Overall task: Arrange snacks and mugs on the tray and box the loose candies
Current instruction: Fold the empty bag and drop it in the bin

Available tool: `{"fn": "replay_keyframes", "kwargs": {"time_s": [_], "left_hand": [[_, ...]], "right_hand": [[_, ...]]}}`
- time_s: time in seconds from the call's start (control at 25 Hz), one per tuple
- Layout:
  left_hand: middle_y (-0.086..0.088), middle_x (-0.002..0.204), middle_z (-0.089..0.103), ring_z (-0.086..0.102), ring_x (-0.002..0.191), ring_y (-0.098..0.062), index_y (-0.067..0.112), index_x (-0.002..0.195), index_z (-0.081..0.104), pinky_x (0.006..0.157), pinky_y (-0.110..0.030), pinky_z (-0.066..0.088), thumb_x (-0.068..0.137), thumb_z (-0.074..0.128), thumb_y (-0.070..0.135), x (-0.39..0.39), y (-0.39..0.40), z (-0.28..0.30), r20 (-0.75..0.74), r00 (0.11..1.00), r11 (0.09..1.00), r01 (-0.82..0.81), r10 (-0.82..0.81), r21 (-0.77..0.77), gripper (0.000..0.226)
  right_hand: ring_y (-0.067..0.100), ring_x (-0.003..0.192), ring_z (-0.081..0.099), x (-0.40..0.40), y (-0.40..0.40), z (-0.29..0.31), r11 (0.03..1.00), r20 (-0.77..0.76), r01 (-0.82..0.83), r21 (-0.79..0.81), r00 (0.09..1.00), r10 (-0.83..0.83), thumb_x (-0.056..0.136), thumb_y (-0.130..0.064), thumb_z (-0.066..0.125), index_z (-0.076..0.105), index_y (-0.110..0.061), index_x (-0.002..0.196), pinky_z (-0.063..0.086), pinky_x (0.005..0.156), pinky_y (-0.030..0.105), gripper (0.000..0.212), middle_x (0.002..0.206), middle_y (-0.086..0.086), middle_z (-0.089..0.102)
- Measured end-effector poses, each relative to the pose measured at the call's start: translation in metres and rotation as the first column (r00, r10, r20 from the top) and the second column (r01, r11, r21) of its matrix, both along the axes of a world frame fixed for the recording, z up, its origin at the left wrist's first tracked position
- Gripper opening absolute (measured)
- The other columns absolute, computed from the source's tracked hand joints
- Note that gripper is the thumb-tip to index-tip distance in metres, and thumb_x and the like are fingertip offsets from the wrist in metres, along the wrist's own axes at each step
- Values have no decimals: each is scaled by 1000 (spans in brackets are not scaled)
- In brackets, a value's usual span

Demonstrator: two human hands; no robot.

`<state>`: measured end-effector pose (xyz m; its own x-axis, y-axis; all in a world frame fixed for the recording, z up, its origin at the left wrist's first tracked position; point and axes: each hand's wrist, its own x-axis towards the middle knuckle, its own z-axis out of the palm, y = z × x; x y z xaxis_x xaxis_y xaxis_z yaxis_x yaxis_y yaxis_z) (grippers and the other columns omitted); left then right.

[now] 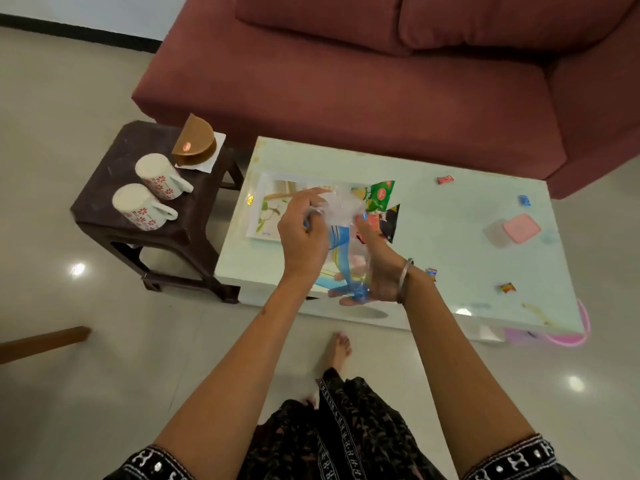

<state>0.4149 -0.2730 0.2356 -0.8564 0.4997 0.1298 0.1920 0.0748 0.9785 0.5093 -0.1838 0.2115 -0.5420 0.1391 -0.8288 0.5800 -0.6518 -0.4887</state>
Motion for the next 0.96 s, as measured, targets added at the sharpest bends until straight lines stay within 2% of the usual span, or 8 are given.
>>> {"fn": "replay_keyframes", "kwargs": {"time_s": [0.08, 0.24, 0.36, 0.44, 0.56, 0.76, 0.84, 0.96], "left_hand": [[-14, 95, 64, 56, 85, -11, -2, 83, 59, 72, -6, 43, 79, 37, -7, 21, -1, -4, -144, 988, 999, 48, -49, -7, 23], [3, 68, 51, 46, 64, -9, 10, 63, 48, 60, -15, 36, 72, 36, 4, 55, 5, -18, -199, 959, 974, 219, -204, 58, 17], [21, 58, 46, 43, 57, 1, 38, 63, 40, 55, -13, 30, 79, 38, 20, 91, 28, -22, -124, 968, 970, 228, -217, 81, 24], [16, 55, 42, 41, 53, -1, 29, 62, 39, 52, -14, 28, 82, 41, 25, 118, 53, -26, -47, 987, 987, 155, -153, 43, 20], [6, 75, 50, 48, 70, -4, 16, 86, 48, 64, -21, 41, 76, 48, 18, 158, 93, -28, 111, 990, 995, 94, -92, -15, 11], [-3, 127, 49, 51, 114, -19, 27, 127, 47, 96, -36, 48, 69, 47, 18, 231, 168, -16, 329, 908, 961, 277, -257, -12, 59], [0, 123, 56, 56, 111, -18, 28, 123, 51, 95, -37, 50, 69, 49, 18, 258, 195, -17, 350, 868, 932, 359, -351, 44, 55], [2, 104, 64, 62, 94, -7, 17, 107, 59, 82, -18, 52, 69, 61, 21, 298, 227, -20, 308, 874, 925, 374, -377, 73, 39]], "right_hand": [[38, 107, 60, 22, -5, 3, 966, -208, 76, -248, 969, -129, 68, -86, 32, 51, -23, 129, 55, 84, 44, 90, 123, 13, 59], [29, 121, 47, 44, -3, 20, 920, -419, 244, -308, 833, -361, 78, -75, 34, 45, -15, 136, 32, 108, 44, 85, 132, 12, 50], [28, 111, 59, 75, 9, 26, 903, -426, 379, -200, 797, -429, 69, -66, 51, 56, -6, 121, 44, 101, 40, 80, 120, 13, 61], [23, 87, 67, 100, 20, 24, 879, -462, 466, -103, 760, -457, 76, -53, 55, 65, -9, 100, 54, 77, 34, 51, 95, 9, 69], [31, 93, 58, 138, 46, 25, 795, -475, 602, 70, 721, -504, 87, -15, 56, 62, -10, 98, 48, 79, 38, 13, 100, 14, 62], [28, 100, 55, 229, 116, 24, 771, -535, 587, 247, 746, -397, 66, 30, 32, 55, -8, 111, 52, 70, 27, 63, 113, 12, 59], [28, 95, 57, 259, 145, 22, 690, -540, 597, 410, 768, -344, 62, 32, 33, 53, -8, 110, 53, 60, 22, 66, 111, 13, 60], [32, 91, 63, 295, 182, 20, 577, -534, 619, 533, 775, -339, 69, 27, 45, 45, -12, 116, 58, 68, 34, 60, 109, 18, 62]]}}
